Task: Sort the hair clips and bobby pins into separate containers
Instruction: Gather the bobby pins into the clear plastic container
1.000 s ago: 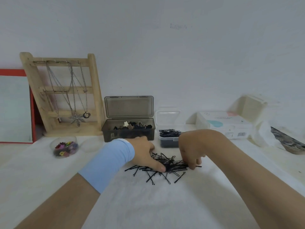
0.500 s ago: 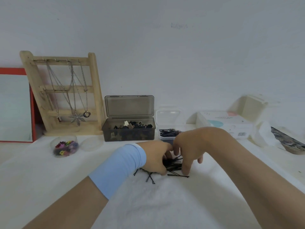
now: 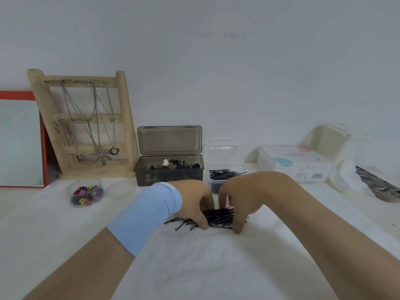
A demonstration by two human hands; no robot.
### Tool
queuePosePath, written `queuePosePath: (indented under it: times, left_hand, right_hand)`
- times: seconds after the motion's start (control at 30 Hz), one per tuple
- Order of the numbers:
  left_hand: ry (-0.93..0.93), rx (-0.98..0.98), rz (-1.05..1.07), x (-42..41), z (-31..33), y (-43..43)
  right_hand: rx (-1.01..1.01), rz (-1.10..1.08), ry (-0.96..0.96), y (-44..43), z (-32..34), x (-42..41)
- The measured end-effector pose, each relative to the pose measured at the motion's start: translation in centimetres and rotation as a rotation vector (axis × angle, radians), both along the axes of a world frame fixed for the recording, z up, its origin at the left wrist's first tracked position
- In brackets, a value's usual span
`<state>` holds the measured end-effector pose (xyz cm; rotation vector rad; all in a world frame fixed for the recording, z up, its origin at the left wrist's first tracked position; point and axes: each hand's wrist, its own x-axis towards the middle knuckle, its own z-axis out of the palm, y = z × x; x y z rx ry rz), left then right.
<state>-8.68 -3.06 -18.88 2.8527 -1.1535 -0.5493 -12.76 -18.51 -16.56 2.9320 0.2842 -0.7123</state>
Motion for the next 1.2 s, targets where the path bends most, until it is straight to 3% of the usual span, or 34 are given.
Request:
queuePosePath:
  times: [0.2,0.4,0.6,0.73,0.83,1.0,1.2]
  left_hand:
    - [0.100,0.079,0.093,0.3,0.9,1.2]
    - [-0.039,0.005,0.032,0.1,-0.2,0.1]
    - [-0.019,-0.085,-0.017,0.2,-0.2,0.1]
    - [0.029,-0.057,0.021,0.3,0.2,0.7]
    - [-0.037,0.037,0.070,0.9,0.6,1.6]
    - [-0.018,-0.099,0.062,1.0,-0.1,1.1]
    - [0.073,-0.068,0.114,0.9,0.9,1.9]
  right_hand:
    - [0.010,-0.005,-0.064,-0.5,-1.3,1.2]
    - [0.340,-0.012,-0.089,-0.4,-1.1,1.2]
    - [0.114,-0.142,0.019,-1.0,-0.1,0.5]
    - [0.161,-0.058,-0.039,0.1,-1.5,0.7]
    - [0.226,0.005,-0.109,0.5,-1.5,0.9]
    - [0.220,0.072,-0.175,0.8,-1.5,0.7]
    - [0.135,0.133,-0.225,1.5,-1.6,0.9]
